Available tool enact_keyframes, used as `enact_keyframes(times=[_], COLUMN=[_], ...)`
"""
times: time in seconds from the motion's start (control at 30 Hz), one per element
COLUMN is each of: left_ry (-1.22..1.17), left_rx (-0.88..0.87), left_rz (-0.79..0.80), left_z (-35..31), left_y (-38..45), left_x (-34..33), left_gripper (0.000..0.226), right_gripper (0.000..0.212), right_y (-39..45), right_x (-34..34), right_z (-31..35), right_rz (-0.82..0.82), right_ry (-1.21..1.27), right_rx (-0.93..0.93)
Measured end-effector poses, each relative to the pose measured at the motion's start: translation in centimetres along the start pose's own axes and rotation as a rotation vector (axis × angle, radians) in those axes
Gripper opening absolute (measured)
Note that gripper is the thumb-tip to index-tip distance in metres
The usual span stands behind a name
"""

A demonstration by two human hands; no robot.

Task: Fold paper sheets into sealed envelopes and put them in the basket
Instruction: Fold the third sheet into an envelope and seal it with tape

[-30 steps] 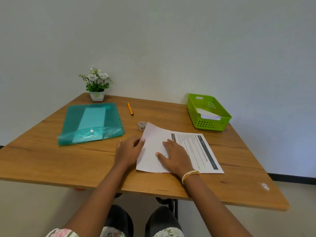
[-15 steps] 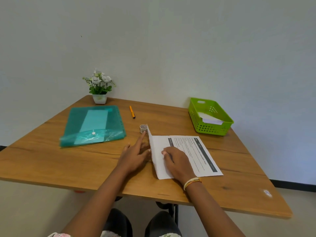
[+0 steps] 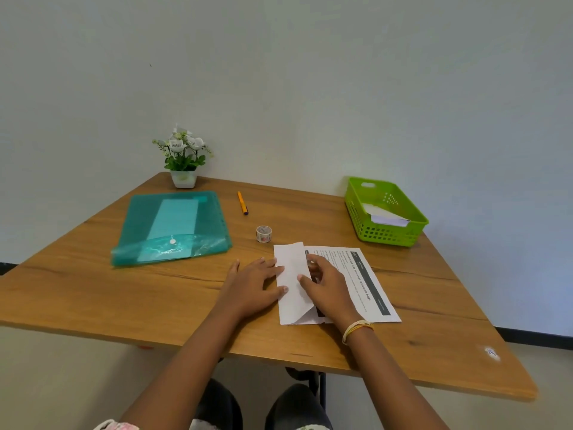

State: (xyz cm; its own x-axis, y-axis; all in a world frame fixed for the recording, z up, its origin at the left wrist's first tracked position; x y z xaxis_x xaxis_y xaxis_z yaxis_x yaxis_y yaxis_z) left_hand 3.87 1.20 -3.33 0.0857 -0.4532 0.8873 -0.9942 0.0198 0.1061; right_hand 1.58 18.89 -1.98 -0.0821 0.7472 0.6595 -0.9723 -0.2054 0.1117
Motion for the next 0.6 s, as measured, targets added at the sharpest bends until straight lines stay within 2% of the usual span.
enact_keyframes(times=[0.17,0.27,0.33,0.43,0.6], left_ry=[0.025,0.055,0.080,0.111,0.105], left_rx=[0.006,0.002,-0.001,0.008,0.038], left_rz=[-0.003,0.010,0.013,0.003,-0.027], left_z=[-0.1,-0.3,-0.4,-0.4,-0.2], left_y=[0.0,-0.1,-0.1,-0.1,0.0], left_x=[-0.1,-0.1,-0.1,-0.2,-0.4], left_gripper=[0.060,0.060,0.060,0.061,0.060], right_gripper=[0.031,0.026,0.032,0.040,0.084], right_y=[0.1,0.0,-0.2,-0.9,-2.1], right_x=[0.6,1.3,1.4,0.5,-1.8], right_z=[-0.1,0.4,0.9,1.4,1.2], right_rz=[0.037,0.164,0.212,0.195,0.145], right_ry=[-0.083,-0.165,-0.249,-0.401,-0.601], right_rx=[-0.019,-0.026,-0.017,0.068,0.185])
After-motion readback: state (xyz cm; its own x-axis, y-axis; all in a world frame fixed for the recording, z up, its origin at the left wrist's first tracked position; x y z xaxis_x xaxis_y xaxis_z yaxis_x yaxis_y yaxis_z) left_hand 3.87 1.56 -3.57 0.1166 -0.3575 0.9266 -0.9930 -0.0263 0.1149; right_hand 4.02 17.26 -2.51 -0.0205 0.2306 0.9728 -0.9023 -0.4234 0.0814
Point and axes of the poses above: each hand's wrist, its own y-axis towards the middle knuckle, its own x-axis out of the back of the hand, z = x × y, the point moved 2 cm from there along y, towards the middle knuckle, and after that the axes turned 7 degrees about -y, right-handed, at the moved point
